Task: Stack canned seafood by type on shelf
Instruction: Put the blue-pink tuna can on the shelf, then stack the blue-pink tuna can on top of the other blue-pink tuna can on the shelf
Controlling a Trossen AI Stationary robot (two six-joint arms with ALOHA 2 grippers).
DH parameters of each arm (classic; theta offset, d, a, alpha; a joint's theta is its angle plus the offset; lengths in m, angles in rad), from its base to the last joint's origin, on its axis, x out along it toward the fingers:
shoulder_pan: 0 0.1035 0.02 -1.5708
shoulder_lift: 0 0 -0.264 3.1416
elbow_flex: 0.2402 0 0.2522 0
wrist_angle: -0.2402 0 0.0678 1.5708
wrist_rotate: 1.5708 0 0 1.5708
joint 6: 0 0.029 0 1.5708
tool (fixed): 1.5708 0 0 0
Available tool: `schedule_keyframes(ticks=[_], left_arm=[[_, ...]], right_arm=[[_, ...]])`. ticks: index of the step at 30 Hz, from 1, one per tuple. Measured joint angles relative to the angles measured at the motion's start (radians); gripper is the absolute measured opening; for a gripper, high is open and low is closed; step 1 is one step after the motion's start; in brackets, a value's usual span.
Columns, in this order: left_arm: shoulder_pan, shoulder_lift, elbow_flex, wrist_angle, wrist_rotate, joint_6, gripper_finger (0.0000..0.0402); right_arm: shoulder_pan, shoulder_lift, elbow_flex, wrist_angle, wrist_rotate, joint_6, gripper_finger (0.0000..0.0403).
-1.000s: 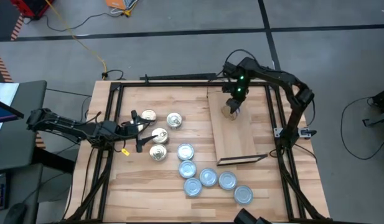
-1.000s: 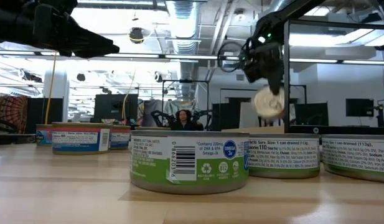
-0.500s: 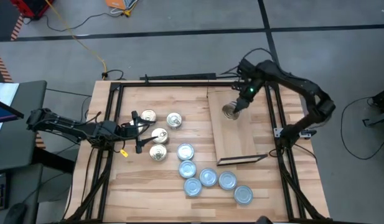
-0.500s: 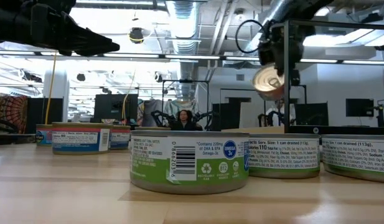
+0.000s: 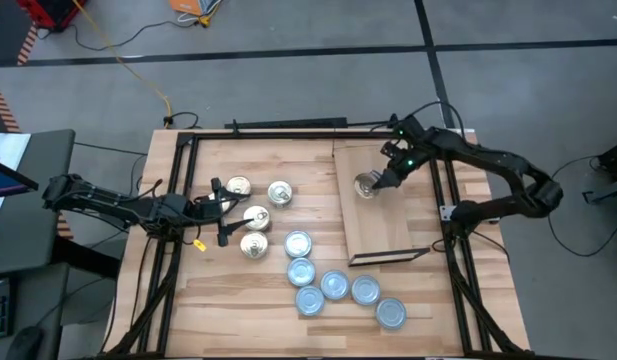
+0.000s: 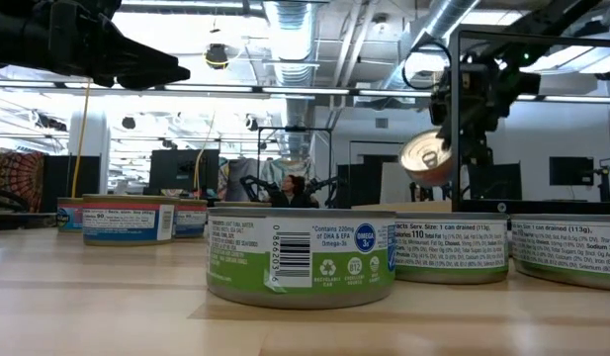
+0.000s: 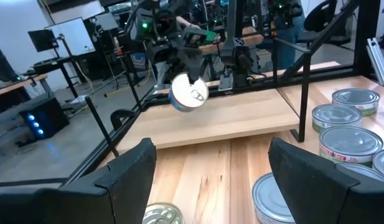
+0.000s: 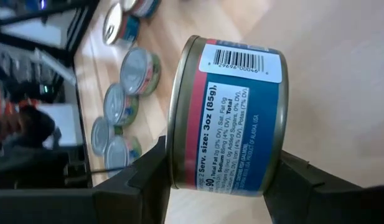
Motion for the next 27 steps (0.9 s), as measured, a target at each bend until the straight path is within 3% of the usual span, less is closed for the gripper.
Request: schedule_keyframes(ticks=[6,17,19,24,27], left_arm=[[0.0,0.0,0.0,0.0,0.0,-0.007,0.03],[0.007,0.0,0.011,-0.018,-0.03,-0.03,0.03],[0.02,0.0,0.024,-0.03,-0.04,-0.031,0.03],[0.088,0.0,0.06,-0.107,-0.063,-0.11,0.03],[0.147,0.016,0.084,-0.221,-0.066,-0.2,0.03]], right_arm=[[-0.052,0.07,-0.027,0.038,-0.015,0.036,0.0242],[-0.144,0.12,0.05,-0.033,-0.006,0.001,0.0327],[-0.159,0.115,0.09,-0.096,0.041,-0.024,0.034],[-0.163,0.08,0.172,-0.229,0.271,-0.051,0.0353],[-0.128,0.034,0.195,-0.221,0.31,-0.046,0.0351]])
